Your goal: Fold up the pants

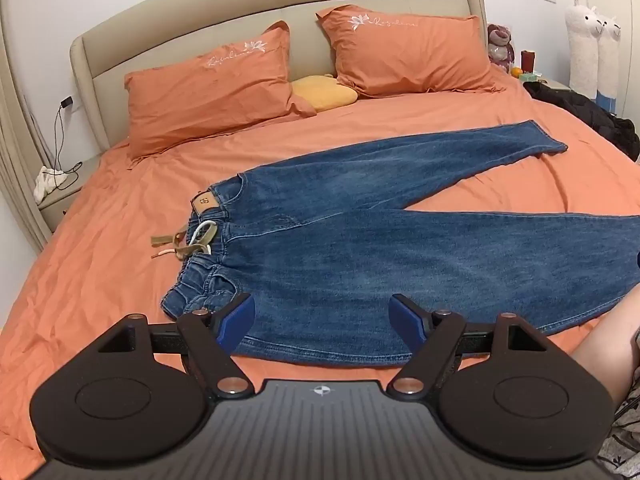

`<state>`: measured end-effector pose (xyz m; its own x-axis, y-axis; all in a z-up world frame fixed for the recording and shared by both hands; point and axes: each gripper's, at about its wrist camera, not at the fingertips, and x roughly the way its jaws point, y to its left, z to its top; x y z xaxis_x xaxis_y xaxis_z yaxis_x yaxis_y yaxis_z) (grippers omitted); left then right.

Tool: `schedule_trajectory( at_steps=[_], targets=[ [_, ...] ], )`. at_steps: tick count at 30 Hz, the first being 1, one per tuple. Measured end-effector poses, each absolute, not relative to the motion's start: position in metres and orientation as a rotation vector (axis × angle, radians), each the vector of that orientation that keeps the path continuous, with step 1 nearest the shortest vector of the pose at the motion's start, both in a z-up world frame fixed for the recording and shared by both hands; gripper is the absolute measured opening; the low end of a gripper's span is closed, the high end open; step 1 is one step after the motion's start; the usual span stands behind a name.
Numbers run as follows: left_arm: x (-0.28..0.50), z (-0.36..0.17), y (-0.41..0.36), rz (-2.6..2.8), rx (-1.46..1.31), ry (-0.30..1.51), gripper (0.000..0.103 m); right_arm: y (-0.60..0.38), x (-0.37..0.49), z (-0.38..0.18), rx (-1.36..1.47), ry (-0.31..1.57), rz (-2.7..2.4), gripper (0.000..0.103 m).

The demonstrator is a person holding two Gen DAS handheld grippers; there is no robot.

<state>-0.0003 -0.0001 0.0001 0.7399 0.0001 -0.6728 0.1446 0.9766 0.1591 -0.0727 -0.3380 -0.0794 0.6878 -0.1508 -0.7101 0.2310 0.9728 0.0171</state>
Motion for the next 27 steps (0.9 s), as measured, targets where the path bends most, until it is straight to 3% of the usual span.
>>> schedule_trajectory(
  at_steps=[27],
  targets=[
    [-0.023,0.011,-0.004,-0.11,0.219,0.748,0.089,-0.338,-0.09,-0.065,0.102,0.785,-0.126,0.098]
  ],
)
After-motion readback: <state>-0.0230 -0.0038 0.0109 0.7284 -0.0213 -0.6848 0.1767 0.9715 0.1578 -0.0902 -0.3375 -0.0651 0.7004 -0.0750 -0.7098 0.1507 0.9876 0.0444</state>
